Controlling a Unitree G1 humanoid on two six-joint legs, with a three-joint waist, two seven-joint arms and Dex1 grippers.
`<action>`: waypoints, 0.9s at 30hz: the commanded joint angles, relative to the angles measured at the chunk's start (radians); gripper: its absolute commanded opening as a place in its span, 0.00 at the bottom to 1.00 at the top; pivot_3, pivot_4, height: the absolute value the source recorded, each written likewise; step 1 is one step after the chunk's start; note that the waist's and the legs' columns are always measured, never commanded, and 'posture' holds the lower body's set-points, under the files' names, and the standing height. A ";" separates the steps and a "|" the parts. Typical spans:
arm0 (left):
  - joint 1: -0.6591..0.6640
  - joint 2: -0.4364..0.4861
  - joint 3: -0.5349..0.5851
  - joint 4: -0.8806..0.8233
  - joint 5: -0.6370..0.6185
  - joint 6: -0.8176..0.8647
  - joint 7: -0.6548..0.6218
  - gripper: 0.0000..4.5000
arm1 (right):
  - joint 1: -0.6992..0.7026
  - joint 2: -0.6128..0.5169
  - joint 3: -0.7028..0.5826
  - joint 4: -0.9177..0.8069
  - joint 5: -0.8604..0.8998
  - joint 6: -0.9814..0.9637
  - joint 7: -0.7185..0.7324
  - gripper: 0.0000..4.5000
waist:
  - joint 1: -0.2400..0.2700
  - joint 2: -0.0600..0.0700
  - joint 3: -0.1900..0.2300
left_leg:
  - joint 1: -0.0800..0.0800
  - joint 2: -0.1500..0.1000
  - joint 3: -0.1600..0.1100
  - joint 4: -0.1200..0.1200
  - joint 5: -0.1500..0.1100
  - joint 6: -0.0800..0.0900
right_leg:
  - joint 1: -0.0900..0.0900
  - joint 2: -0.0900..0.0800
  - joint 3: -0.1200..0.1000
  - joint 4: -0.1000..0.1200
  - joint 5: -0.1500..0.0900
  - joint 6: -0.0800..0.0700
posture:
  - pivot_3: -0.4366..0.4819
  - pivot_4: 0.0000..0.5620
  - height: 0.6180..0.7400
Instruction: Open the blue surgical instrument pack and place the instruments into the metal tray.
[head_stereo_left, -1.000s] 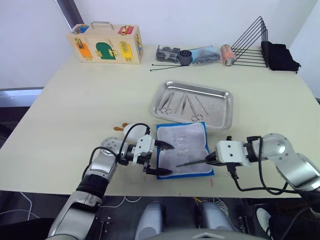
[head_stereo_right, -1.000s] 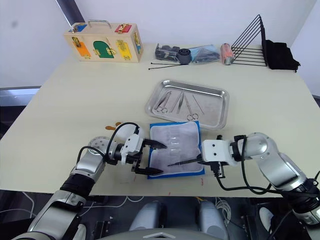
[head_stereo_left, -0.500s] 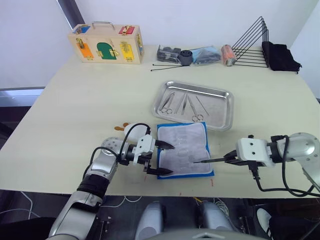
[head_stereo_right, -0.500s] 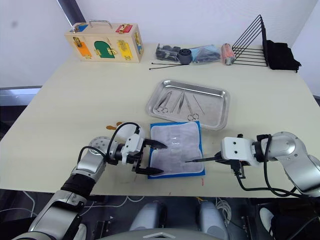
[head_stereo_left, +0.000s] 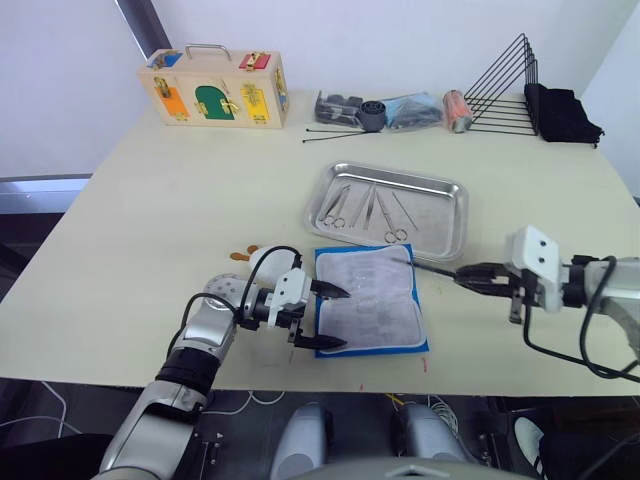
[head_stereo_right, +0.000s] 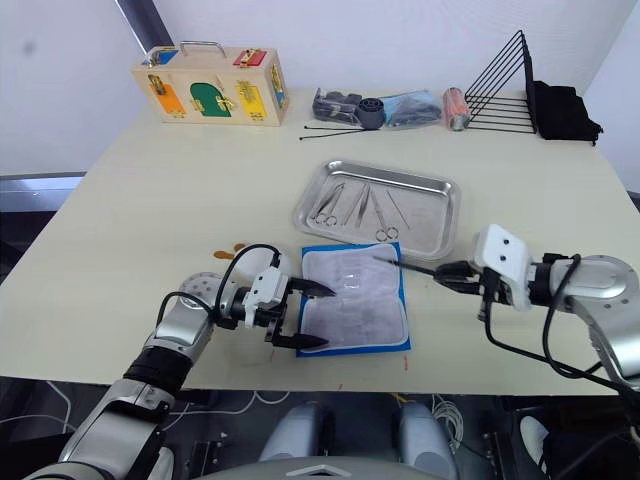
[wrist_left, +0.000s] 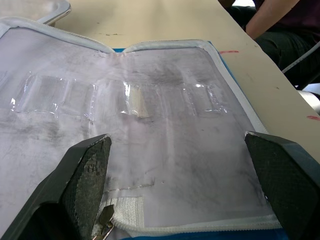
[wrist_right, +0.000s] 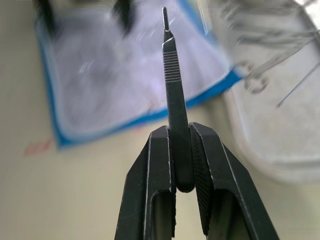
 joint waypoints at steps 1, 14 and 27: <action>0.065 0.004 -0.084 0.093 0.079 0.049 -0.019 1.00 | -0.072 0.089 -0.016 0.012 0.000 0.113 -0.175 0.01 | -0.002 0.000 0.000 | 0.000 0.000 0.000 0.000 0.000 0.000 | 0.000 0.000 0.000 0.000 0.001 -0.002 | 0.48 0.27 1.00; 0.076 0.012 -0.081 0.080 0.077 0.055 -0.015 1.00 | -0.243 0.431 0.012 0.071 -0.050 0.439 -0.630 0.01 | -0.004 0.002 -0.001 | 0.000 0.000 -0.001 0.000 0.000 0.000 | 0.000 0.000 0.000 0.001 0.002 -0.003 | 0.48 0.27 1.00; 0.078 0.017 -0.080 0.070 0.076 0.062 -0.014 1.00 | -0.363 0.659 0.004 0.279 -0.154 0.460 -0.903 0.01 | -0.006 0.003 -0.002 | 0.000 0.000 -0.001 0.000 0.000 0.000 | -0.001 0.000 0.000 0.001 0.002 -0.003 | 0.48 0.27 1.00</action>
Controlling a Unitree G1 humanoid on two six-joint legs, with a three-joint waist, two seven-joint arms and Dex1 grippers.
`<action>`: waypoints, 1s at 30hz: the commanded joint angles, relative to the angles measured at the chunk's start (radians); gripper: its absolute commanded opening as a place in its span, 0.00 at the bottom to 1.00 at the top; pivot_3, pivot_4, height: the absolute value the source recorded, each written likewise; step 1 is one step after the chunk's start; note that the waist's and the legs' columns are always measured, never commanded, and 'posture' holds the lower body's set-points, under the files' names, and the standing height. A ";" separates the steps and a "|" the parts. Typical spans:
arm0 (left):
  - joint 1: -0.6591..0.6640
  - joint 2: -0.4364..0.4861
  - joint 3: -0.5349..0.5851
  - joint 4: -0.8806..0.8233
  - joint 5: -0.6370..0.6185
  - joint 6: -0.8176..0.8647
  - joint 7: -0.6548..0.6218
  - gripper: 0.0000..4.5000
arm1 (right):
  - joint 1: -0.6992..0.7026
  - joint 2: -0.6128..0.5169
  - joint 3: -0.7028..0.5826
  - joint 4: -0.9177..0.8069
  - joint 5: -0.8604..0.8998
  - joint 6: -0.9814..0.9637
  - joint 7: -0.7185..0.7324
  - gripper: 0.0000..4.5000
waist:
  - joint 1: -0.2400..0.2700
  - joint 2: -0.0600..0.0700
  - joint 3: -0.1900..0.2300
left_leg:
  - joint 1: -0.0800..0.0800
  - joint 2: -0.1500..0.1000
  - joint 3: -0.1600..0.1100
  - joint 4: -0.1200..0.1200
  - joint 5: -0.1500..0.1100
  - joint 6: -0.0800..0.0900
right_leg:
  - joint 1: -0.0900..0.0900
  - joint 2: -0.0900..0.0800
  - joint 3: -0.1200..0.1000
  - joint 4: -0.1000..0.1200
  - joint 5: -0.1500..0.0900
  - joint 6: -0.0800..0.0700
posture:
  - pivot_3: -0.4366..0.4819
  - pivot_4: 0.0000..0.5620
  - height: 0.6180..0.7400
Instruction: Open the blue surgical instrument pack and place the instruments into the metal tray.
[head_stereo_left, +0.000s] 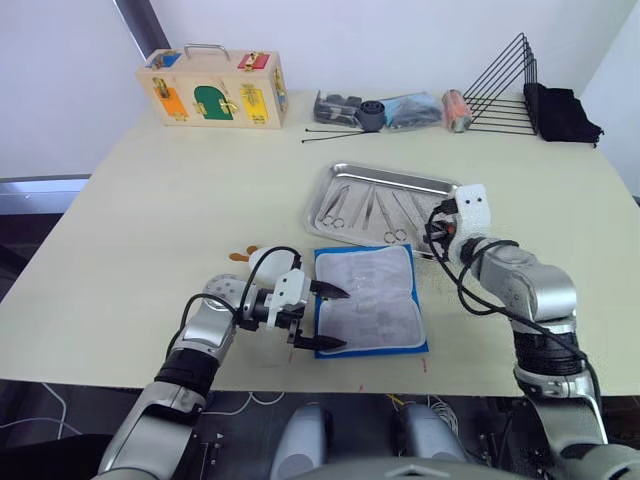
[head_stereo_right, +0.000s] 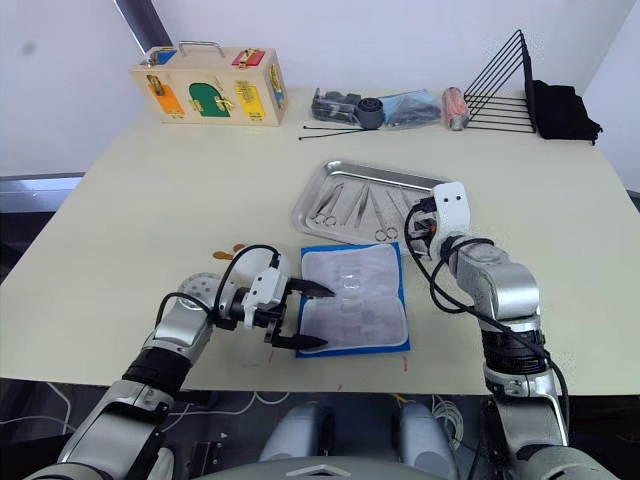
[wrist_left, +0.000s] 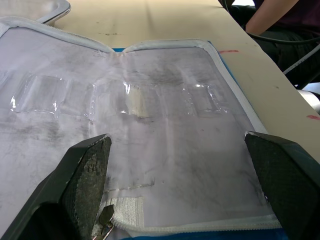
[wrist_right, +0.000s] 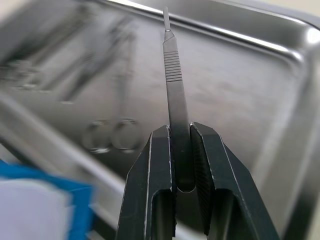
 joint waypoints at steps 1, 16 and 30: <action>0.071 0.011 -0.081 0.077 0.076 0.062 -0.015 1.00 | -0.043 0.023 -0.011 0.013 -0.022 -0.029 -0.039 0.01 | -0.001 0.000 0.000 | 0.000 0.000 0.000 0.000 0.000 0.000 | 0.000 0.000 0.000 0.000 0.000 0.000 | 0.48 0.27 1.00; 0.075 0.009 -0.080 0.069 0.074 0.068 -0.003 1.00 | -0.074 0.037 0.007 0.126 -0.079 -0.053 -0.054 0.11 | -0.002 0.001 0.000 | 0.000 0.000 0.000 0.000 0.000 0.000 | 0.000 0.000 0.000 0.001 0.000 0.000 | 0.48 0.27 1.00; 0.064 0.019 -0.058 0.011 0.047 0.064 -0.007 1.00 | -0.023 -0.061 -0.017 -0.016 -0.022 -0.187 0.126 0.99 | -0.003 0.001 0.001 | -0.002 0.000 0.000 -0.001 0.000 0.001 | -0.002 0.000 0.000 0.000 0.000 0.000 | 0.48 0.27 1.00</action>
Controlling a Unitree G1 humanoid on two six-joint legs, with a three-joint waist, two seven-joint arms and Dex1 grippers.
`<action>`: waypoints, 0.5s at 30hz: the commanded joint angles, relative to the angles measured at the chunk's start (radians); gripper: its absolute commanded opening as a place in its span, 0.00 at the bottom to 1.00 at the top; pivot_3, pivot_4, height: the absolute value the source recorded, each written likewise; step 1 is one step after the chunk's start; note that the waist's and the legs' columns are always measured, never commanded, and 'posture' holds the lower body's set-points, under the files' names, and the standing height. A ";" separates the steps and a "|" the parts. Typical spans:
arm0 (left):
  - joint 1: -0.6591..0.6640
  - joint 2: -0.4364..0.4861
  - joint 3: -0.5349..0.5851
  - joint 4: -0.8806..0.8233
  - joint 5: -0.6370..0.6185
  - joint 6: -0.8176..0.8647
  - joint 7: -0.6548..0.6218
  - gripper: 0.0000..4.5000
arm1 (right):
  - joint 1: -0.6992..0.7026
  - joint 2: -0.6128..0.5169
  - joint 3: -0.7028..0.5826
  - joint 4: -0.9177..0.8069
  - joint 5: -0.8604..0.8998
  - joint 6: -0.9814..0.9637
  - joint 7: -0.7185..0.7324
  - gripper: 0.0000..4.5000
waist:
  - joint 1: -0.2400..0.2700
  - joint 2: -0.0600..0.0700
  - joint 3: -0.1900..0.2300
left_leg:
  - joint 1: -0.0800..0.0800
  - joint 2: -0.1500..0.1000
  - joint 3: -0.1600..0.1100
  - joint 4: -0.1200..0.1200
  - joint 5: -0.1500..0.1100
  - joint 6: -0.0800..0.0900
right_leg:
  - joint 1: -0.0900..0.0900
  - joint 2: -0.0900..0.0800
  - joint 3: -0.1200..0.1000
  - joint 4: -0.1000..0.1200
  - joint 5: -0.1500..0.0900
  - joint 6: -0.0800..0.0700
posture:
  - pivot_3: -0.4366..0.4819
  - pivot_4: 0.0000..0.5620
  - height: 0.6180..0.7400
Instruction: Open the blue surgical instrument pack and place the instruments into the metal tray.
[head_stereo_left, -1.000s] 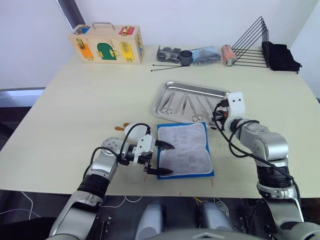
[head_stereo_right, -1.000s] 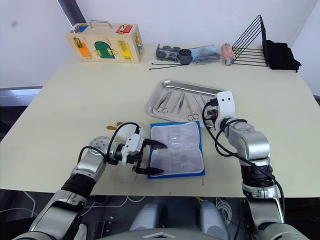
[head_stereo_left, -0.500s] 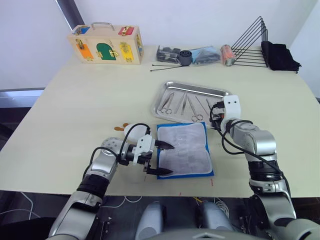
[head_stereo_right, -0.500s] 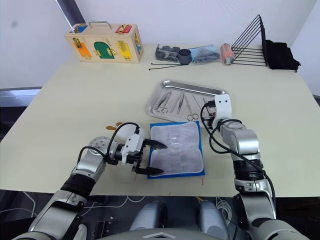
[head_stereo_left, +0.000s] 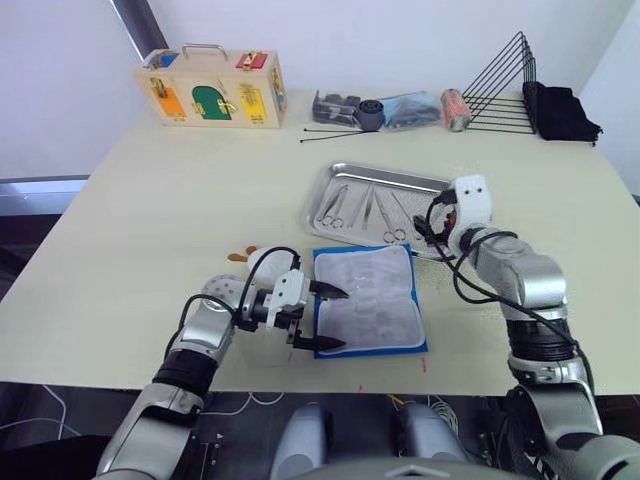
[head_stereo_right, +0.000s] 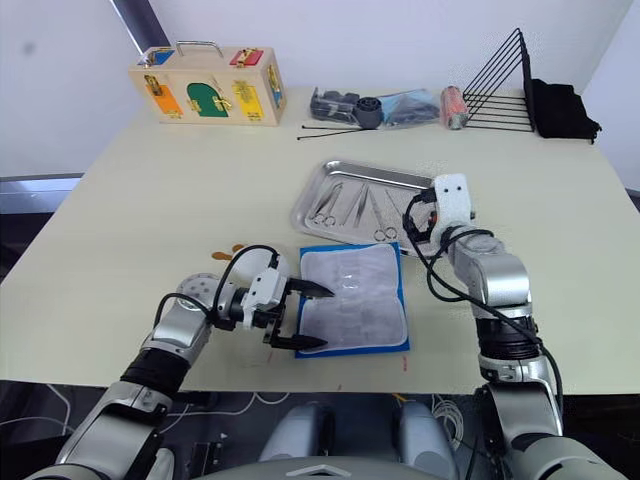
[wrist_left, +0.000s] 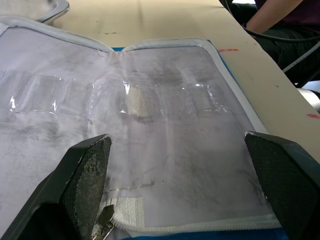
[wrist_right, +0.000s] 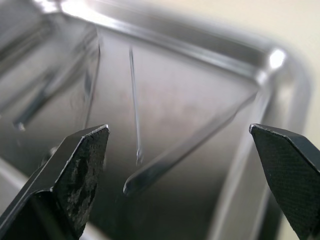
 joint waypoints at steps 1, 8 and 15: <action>0.052 0.009 -0.052 0.022 0.037 0.061 -0.010 1.00 | 0.022 -0.037 -0.020 -0.061 0.029 -0.066 0.065 0.99 | 0.000 0.000 0.000 | 0.000 0.000 0.000 0.000 0.000 0.000 | 0.000 0.000 0.000 0.000 0.000 0.000 | 0.48 0.27 1.00; 0.038 0.008 0.034 -0.153 -0.083 0.159 0.023 1.00 | 0.120 -0.141 -0.066 -0.121 0.109 -0.213 0.244 0.99 | 0.002 -0.002 0.004 | -0.017 0.000 0.000 0.002 0.000 0.000 | -0.015 0.000 0.000 0.001 0.000 0.001 | 0.48 0.27 1.00; 0.018 0.011 0.160 -0.337 -0.228 0.319 0.135 1.00 | 0.248 -0.211 -0.118 -0.164 0.197 -0.383 0.424 0.99 | 0.003 -0.007 0.016 | -0.024 0.000 -0.001 0.003 0.000 0.000 | -0.021 0.000 -0.001 0.002 0.001 0.001 | 0.48 0.27 1.00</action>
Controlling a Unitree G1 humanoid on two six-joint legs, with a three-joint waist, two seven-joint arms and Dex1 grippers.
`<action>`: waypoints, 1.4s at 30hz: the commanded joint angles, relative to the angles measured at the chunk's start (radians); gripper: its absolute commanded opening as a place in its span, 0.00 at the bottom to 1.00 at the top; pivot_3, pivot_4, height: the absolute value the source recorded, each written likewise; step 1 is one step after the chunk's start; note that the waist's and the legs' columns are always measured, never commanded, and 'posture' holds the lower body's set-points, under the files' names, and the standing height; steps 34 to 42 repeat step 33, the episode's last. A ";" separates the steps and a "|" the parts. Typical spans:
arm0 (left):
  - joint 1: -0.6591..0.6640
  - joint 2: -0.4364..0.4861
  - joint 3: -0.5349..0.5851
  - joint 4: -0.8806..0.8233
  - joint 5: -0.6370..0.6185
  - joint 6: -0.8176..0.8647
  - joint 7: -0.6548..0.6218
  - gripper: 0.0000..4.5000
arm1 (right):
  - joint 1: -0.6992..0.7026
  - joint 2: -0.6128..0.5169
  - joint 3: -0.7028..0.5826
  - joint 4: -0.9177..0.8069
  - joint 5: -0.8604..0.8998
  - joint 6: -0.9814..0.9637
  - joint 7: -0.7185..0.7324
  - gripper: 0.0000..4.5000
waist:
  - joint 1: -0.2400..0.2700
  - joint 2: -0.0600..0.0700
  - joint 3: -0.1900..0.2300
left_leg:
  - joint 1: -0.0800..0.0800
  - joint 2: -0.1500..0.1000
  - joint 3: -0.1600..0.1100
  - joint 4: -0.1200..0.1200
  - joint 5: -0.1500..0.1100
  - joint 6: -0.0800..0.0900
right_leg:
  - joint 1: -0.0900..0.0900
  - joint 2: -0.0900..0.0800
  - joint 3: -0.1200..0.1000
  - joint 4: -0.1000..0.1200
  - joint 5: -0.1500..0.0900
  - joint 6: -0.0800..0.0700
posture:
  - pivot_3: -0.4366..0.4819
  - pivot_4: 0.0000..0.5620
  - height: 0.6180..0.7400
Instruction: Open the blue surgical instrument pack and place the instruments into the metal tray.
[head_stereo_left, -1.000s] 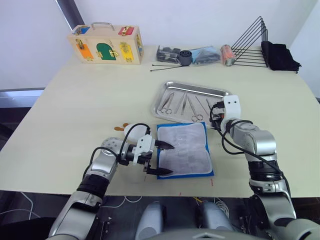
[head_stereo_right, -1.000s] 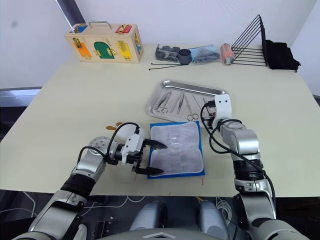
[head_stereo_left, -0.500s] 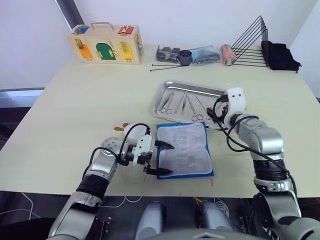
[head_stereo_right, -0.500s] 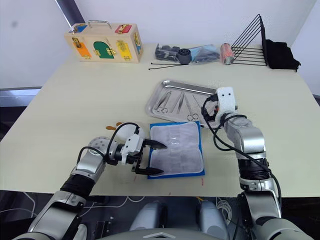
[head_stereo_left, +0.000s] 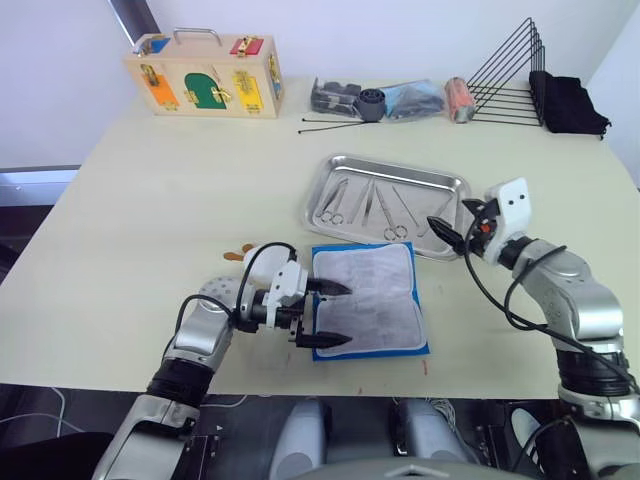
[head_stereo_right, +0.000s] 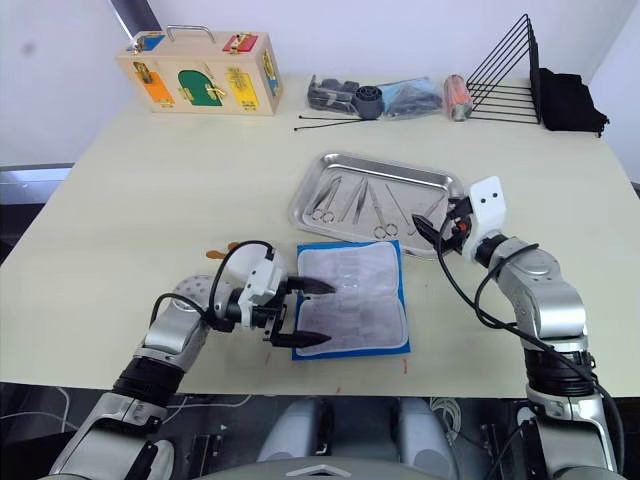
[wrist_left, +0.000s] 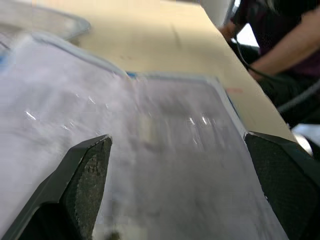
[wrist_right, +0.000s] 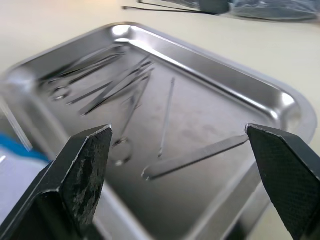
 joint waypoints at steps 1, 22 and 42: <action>-0.026 0.009 0.091 -0.101 -0.091 0.070 0.063 1.00 | 0.046 -0.029 -0.047 -0.054 0.042 -0.127 0.088 0.99 | 0.000 0.000 0.001 | 0.000 0.000 0.000 0.000 0.000 0.000 | 0.000 0.000 0.000 0.000 0.000 0.000 | 0.48 0.27 1.00; 0.505 0.162 0.650 -0.254 -0.219 0.202 0.326 1.00 | 0.508 -0.190 -0.329 0.010 0.281 -0.348 0.498 0.99 | 0.002 -0.005 0.007 | 0.006 0.001 -0.003 0.001 0.000 0.000 | 0.003 -0.001 0.001 0.002 0.000 0.000 | 0.48 0.27 1.00; 0.703 0.104 0.626 -0.218 -0.048 0.103 0.484 1.00 | 0.701 -0.196 -0.405 0.097 0.252 -0.496 0.581 0.99 | 0.003 -0.006 0.007 | 0.016 0.002 0.004 0.002 0.000 -0.001 | 0.011 -0.001 0.002 0.002 0.000 0.000 | 0.48 0.27 1.00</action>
